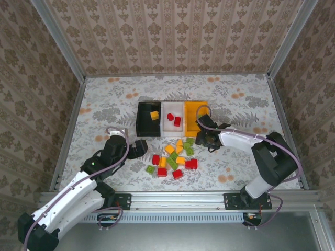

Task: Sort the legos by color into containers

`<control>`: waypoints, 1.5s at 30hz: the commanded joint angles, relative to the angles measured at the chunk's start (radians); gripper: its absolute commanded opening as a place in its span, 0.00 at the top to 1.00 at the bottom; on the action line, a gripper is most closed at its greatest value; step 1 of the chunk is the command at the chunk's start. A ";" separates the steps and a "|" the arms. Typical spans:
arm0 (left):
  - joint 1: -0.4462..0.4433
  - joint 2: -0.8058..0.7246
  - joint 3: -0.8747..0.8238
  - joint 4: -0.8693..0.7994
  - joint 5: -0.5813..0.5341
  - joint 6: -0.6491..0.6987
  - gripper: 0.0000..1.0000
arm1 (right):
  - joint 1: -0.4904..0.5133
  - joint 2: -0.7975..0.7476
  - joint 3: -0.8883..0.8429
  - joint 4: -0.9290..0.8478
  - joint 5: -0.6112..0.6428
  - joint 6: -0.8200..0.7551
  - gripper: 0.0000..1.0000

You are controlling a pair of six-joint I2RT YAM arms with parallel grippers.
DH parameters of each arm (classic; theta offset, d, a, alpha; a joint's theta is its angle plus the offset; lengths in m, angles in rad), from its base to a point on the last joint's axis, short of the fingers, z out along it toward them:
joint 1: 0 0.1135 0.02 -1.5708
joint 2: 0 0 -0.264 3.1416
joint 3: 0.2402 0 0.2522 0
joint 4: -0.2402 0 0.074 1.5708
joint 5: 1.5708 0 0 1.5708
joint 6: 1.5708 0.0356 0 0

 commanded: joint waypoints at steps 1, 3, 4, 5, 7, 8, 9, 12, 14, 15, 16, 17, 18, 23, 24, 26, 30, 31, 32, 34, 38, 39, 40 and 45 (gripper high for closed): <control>0.006 -0.003 -0.010 0.014 0.011 -0.026 0.00 | -0.007 0.032 0.006 0.028 0.013 0.015 0.38; 0.006 -0.003 -0.011 0.017 0.009 -0.025 0.00 | -0.014 0.050 -0.001 0.045 0.009 0.011 0.41; 0.006 -0.003 -0.011 0.016 0.008 -0.025 0.00 | -0.018 0.055 -0.006 0.056 0.003 0.009 0.43; 0.007 -0.003 -0.010 0.017 0.008 -0.025 0.00 | -0.021 0.057 -0.011 0.065 -0.002 0.005 0.46; 0.007 -0.001 -0.009 0.016 0.008 -0.023 0.00 | -0.022 0.052 -0.017 0.079 -0.004 -0.012 0.52; 0.008 -0.002 -0.006 0.016 0.008 -0.023 0.00 | -0.022 0.045 -0.019 0.079 -0.003 -0.023 0.55; 0.008 -0.001 -0.005 0.015 0.008 -0.021 0.00 | -0.023 0.035 -0.020 0.078 -0.002 -0.034 0.58; 0.008 -0.001 -0.002 0.015 0.007 -0.019 0.00 | -0.022 -0.007 -0.022 0.064 -0.019 -0.066 0.64; 0.008 -0.001 0.000 0.013 0.007 -0.016 0.00 | -0.021 -0.057 -0.033 0.050 -0.047 -0.080 0.67; 0.010 -0.002 0.002 0.011 0.007 -0.015 0.00 | -0.021 -0.095 -0.046 0.046 -0.067 -0.084 0.67; 0.011 -0.002 0.003 0.009 0.007 -0.014 0.00 | -0.020 -0.131 -0.057 0.044 -0.082 -0.089 0.68; 0.009 -0.002 0.003 0.010 0.006 -0.013 0.00 | -0.020 -0.175 -0.066 0.039 -0.100 -0.096 0.68; 0.011 -0.002 0.004 0.010 0.006 -0.013 0.00 | -0.020 -0.222 -0.066 0.029 -0.119 -0.105 0.68; 0.015 0.005 0.004 0.018 0.001 -0.015 0.00 | -0.014 -0.315 0.046 -0.037 -0.155 -0.143 0.67; 0.015 0.008 0.003 0.022 0.000 -0.013 0.00 | -0.014 -0.299 0.085 -0.045 -0.151 -0.151 0.67; 0.016 0.013 0.006 0.026 0.000 -0.009 0.00 | -0.017 -0.245 0.165 -0.063 -0.125 -0.160 0.66; 0.017 0.026 0.018 -0.002 -0.014 -0.008 0.00 | -0.023 -0.047 0.333 -0.083 -0.082 -0.161 0.66; 0.017 0.031 0.022 -0.005 -0.014 -0.004 0.00 | -0.028 -0.005 0.366 -0.084 -0.071 -0.161 0.66; 0.018 0.039 0.027 -0.011 -0.015 0.002 0.00 | -0.032 0.043 0.402 -0.082 -0.055 -0.159 0.65; 0.021 0.058 0.037 -0.025 -0.021 0.014 0.00 | -0.045 0.124 0.464 -0.088 -0.043 -0.153 0.65; 0.027 0.113 0.049 -0.025 -0.025 0.049 0.00 | -0.067 0.241 0.547 -0.100 -0.032 -0.126 0.61; 0.028 0.132 0.052 -0.018 -0.028 0.058 0.00 | -0.070 0.259 0.561 -0.102 -0.034 -0.122 0.59; 0.028 0.148 0.053 -0.010 -0.029 0.067 0.00 | -0.072 0.271 0.574 -0.102 -0.039 -0.122 0.54; 0.029 0.265 0.057 0.067 -0.044 0.140 0.00 | -0.067 0.237 0.567 -0.067 -0.090 -0.134 0.30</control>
